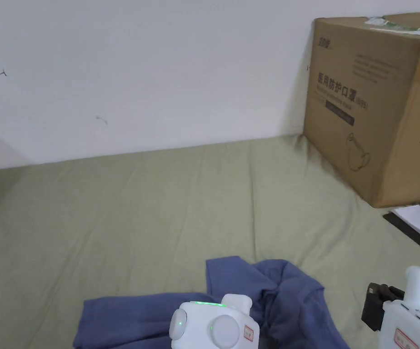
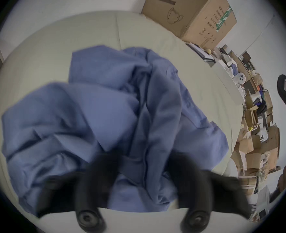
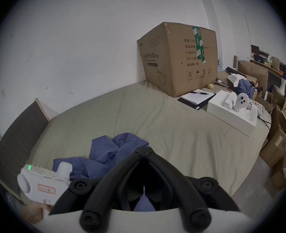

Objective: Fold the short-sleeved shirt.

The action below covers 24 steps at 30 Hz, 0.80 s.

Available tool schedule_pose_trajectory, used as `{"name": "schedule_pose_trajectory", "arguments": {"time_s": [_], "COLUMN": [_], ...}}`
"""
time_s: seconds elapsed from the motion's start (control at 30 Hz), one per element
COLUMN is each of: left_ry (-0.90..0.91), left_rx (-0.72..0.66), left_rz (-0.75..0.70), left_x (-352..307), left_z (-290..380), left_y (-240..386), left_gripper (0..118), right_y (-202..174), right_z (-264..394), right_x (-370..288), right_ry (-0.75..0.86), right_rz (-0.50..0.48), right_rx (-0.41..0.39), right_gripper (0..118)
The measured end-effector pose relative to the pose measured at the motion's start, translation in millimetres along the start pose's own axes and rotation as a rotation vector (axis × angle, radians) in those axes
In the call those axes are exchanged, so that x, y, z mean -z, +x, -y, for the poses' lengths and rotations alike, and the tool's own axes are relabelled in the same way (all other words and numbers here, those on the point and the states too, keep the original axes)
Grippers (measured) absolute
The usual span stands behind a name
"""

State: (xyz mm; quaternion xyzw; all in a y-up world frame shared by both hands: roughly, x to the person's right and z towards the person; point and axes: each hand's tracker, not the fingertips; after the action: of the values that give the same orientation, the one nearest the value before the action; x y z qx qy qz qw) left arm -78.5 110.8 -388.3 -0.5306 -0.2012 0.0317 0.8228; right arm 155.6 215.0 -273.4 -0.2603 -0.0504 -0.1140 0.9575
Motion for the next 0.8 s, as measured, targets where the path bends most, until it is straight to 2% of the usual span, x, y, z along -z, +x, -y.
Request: {"name": "schedule_pose_trajectory", "arguments": {"time_s": [0.03, 0.07, 0.1, 0.2, 0.23, 0.27, 0.3, 0.33, 0.4, 0.5, 0.67, 0.7, 0.77, 0.8], "left_ry": [0.033, 0.078, 0.136, 0.174, 0.190, 0.219, 0.244, 0.251, 0.258, 0.245, 0.262, 0.268, 0.312, 0.314], "left_rx": [0.002, -0.003, -0.006, -0.081, -0.114, -0.143, -0.172, -0.202, -0.258, -0.321, -0.418, -0.424, -0.430, -0.407], "left_rz": [-0.014, -0.011, 0.010, 0.016, 0.011, 0.001, -0.033, -0.082, -0.152, -0.184, -0.238, -0.248, -0.269, -0.263], "left_x": [-11.4, -24.9, -41.7, -82.0, -94.1, -108.6, -117.9, -123.8, -138.2, -147.6, -153.5, -154.5, -154.8, -146.3], "left_z": [-1.3, -0.5, 1.1, 12.7, 19.5, 28.0, 38.4, 49.9, 74.0, 92.8, 80.0, 74.8, 61.4, 47.6], "left_y": [-1.8, -5.1, -11.4, -34.6, -46.1, -56.2, -68.3, -80.3, -104.3, -135.8, -189.7, -198.9, -212.8, -228.6], "left_gripper": [90, 108, 113, 110, 101, 81, 39, 12, 0, 0, 0, 14, 78, 106], "right_y": [-3.7, -7.8, -13.4, -29.7, -36.2, -42.1, -49.5, -56.8, -71.8, -87.1, -102.2, -104.1, -106.3, -106.7], "right_z": [-0.3, -0.4, 0.2, 3.2, 4.5, 6.1, 8.3, 10.6, 16.9, 22.4, 24.1, 24.4, 23.9, 24.6], "right_x": [-0.3, 0.2, -0.6, 0.3, 0.2, 0.2, 0.6, 1.2, 3.6, 7.1, 18.7, 21.5, 26.2, 29.8], "right_ry": [-0.002, -0.006, -0.009, -0.022, -0.027, -0.030, -0.037, -0.045, -0.053, -0.055, -0.066, -0.068, -0.081, -0.090], "right_rz": [-0.009, -0.018, -0.025, -0.060, -0.077, -0.089, -0.105, -0.123, -0.144, -0.153, -0.177, -0.176, -0.176, -0.175], "right_rx": [-0.010, -0.023, -0.037, -0.065, -0.075, -0.086, -0.105, -0.130, -0.176, -0.194, -0.223, -0.226, -0.231, -0.229], "right_gripper": [0, 0, 0, 0, 0, 0, 0, 0, 0, 0, 0, 0, 0, 0]}}
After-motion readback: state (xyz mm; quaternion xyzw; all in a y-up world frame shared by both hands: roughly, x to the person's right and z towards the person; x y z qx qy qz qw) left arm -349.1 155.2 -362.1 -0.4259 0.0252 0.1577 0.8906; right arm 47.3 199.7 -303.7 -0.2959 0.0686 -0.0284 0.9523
